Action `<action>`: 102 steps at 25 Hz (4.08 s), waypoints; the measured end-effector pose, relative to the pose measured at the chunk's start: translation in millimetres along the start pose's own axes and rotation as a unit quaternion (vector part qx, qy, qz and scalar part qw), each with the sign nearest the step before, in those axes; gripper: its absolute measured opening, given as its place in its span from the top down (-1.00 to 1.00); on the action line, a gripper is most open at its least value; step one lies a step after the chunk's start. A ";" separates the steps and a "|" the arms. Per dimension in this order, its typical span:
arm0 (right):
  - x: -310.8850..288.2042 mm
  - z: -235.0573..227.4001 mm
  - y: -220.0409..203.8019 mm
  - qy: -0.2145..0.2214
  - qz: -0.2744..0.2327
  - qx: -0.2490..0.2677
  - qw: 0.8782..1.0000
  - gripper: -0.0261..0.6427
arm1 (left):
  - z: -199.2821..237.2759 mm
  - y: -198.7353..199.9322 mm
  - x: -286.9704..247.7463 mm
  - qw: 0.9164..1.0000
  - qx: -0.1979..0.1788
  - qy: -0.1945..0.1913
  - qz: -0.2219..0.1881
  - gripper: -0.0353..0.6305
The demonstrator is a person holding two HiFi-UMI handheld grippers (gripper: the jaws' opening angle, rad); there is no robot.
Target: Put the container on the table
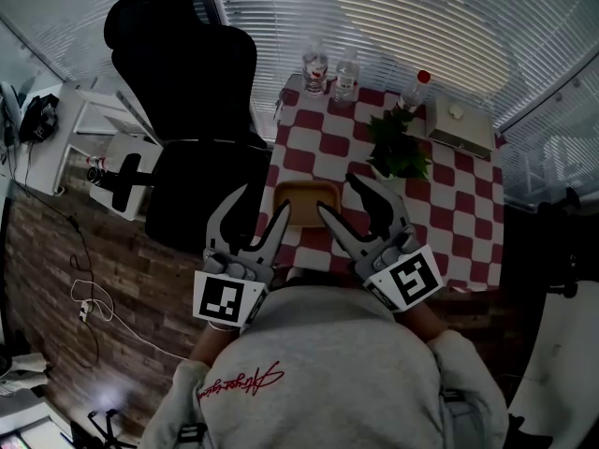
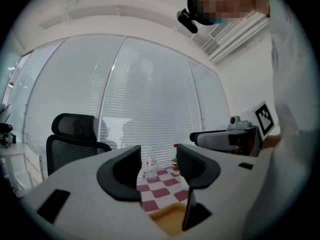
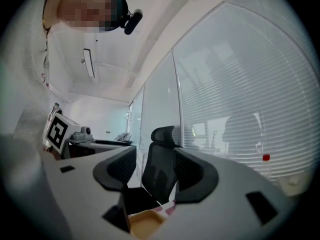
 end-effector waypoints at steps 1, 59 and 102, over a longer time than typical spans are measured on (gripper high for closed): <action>-0.3 -0.7 0.0 0.000 0.000 -0.001 1.000 0.22 | 0.6 0.2 -0.1 1.000 0.001 0.002 0.001 0.21; 28.4 -18.7 -8.2 0.051 -0.018 -0.006 0.999 0.83 | -32.1 -1.4 -18.4 0.999 -0.007 0.013 -0.034 0.80; 42.7 -34.7 -7.3 0.045 -0.012 -0.001 0.999 0.89 | -47.4 -1.6 -27.7 0.999 -0.012 0.012 -0.039 0.81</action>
Point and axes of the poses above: the fingertips, and each gripper's own axes: x backward along the fingers, z to its left, y out of its top, the point moved 2 cm from there along x, backward along the fingers, and after that the axes turned 13 degrees about -y, right-handed, at the moved point
